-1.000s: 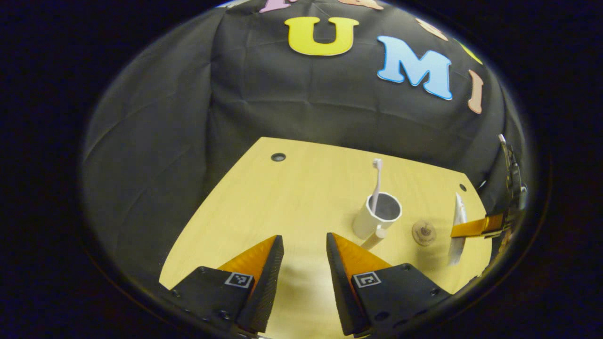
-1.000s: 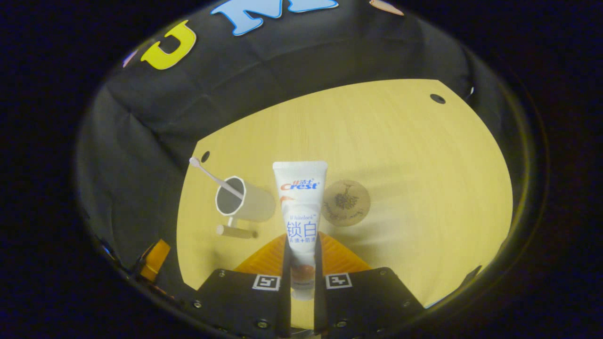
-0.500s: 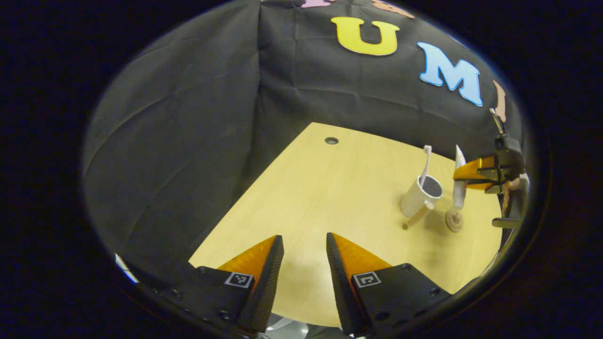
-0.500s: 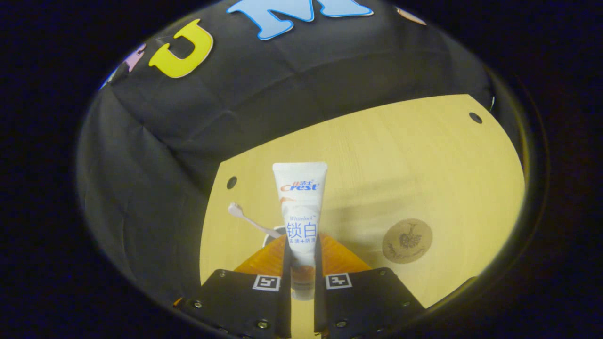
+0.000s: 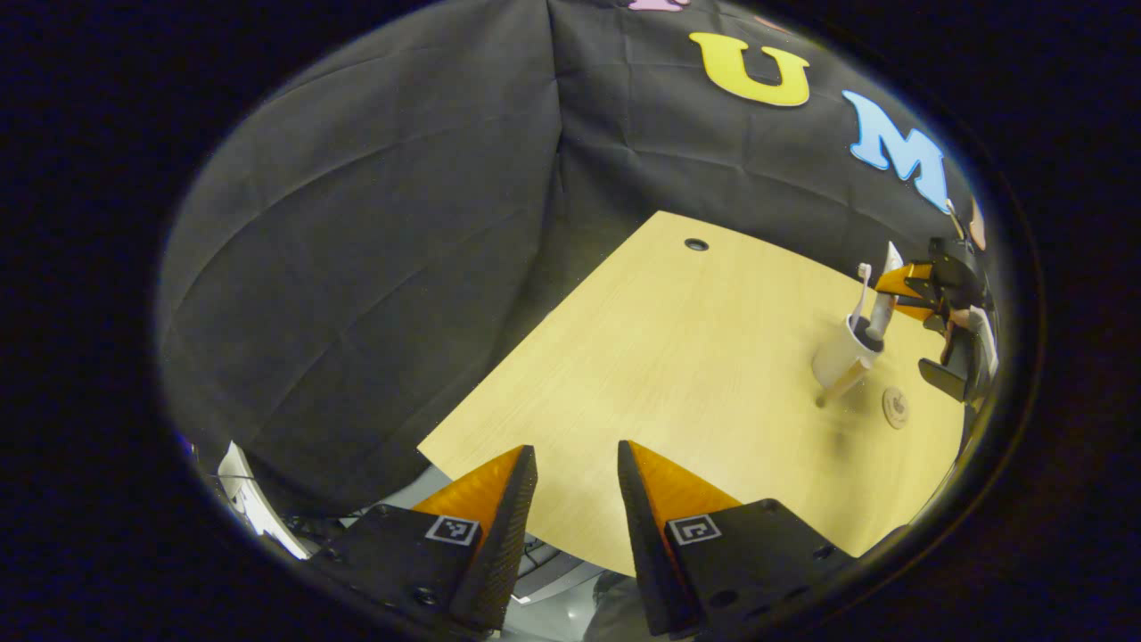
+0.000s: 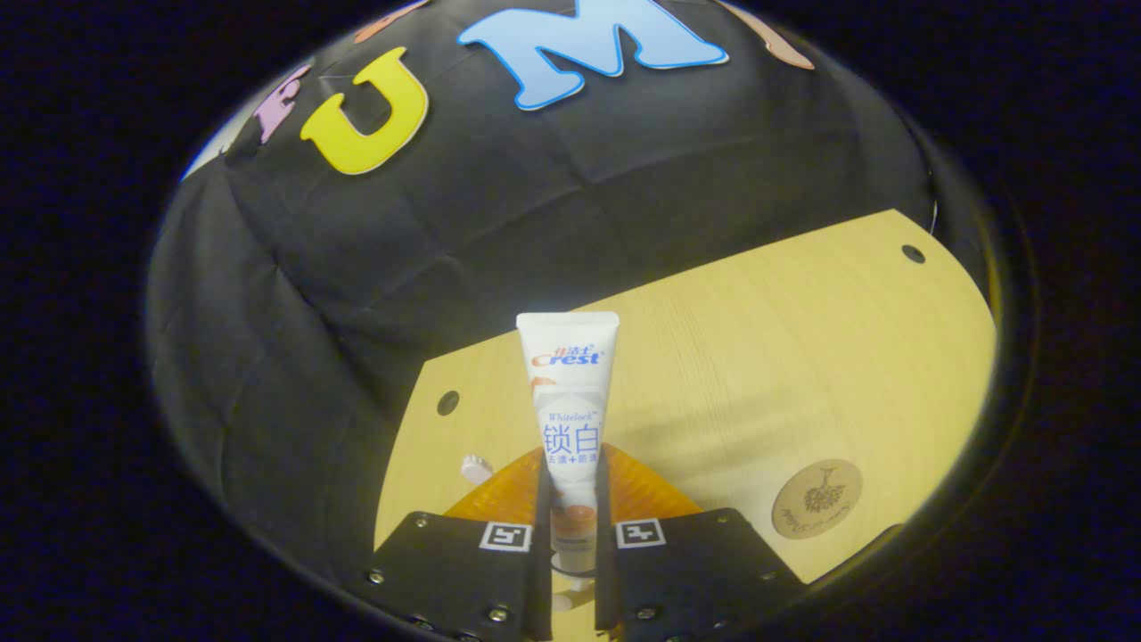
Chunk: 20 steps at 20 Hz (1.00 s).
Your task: Put the toothbrush and toothpaste on the desktop into the cup, then pick up the cup and place it on the coaster on the desktop.
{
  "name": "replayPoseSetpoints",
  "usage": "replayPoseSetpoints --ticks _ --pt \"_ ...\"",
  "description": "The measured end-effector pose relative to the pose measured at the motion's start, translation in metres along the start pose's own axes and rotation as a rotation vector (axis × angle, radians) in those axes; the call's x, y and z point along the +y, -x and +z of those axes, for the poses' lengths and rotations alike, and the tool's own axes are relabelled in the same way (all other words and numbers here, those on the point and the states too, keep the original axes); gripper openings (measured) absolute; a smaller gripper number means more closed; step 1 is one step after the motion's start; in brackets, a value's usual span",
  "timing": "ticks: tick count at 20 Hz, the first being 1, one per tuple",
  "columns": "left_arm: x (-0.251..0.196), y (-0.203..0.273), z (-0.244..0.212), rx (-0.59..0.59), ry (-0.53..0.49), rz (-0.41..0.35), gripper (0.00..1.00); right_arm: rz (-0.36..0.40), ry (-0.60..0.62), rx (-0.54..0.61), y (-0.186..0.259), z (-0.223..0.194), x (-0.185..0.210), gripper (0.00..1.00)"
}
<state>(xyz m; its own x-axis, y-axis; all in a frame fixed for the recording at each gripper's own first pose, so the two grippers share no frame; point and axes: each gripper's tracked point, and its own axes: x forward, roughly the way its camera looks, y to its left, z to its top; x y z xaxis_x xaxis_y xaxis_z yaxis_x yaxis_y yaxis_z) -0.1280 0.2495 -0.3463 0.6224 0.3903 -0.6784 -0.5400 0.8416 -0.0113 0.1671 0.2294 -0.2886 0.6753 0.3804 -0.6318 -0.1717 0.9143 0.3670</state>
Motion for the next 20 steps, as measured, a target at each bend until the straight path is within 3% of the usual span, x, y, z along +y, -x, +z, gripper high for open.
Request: replayPoseSetpoints --ticks 4,9,11,12,14,17,19,20 --pt "0.0 0.005 -0.005 0.015 -0.025 -0.001 0.6 -0.005 0.125 -0.042 -0.01 -0.016 0.002 0.2" --pt "-0.01 0.004 -0.003 0.02 -0.063 -0.009 0.63 0.0 0.161 -0.07 -0.005 -0.036 0.0 0.2" --pt "-0.022 0.004 -0.002 0.02 -0.069 -0.027 0.63 0.014 0.172 -0.076 -0.004 -0.04 0.002 0.24" --pt "-0.027 0.005 -0.003 0.02 -0.076 -0.032 0.63 0.009 0.189 -0.08 -0.001 -0.04 0.001 0.22" --pt "-0.036 0.003 -0.002 0.024 -0.089 -0.044 0.6 0.019 0.208 -0.079 0.003 -0.042 0.002 0.37" --pt "-0.053 0.0 0.002 0.02 -0.097 -0.07 0.63 0.044 0.201 -0.081 0.014 -0.039 0.005 0.41" --pt "-0.064 -0.002 0.005 0.014 -0.105 -0.087 0.6 0.056 0.195 -0.08 0.021 -0.036 0.006 0.46" --pt "-0.069 -0.002 0.007 0.012 -0.108 -0.094 0.64 0.058 0.193 -0.082 0.025 -0.034 0.005 0.51"
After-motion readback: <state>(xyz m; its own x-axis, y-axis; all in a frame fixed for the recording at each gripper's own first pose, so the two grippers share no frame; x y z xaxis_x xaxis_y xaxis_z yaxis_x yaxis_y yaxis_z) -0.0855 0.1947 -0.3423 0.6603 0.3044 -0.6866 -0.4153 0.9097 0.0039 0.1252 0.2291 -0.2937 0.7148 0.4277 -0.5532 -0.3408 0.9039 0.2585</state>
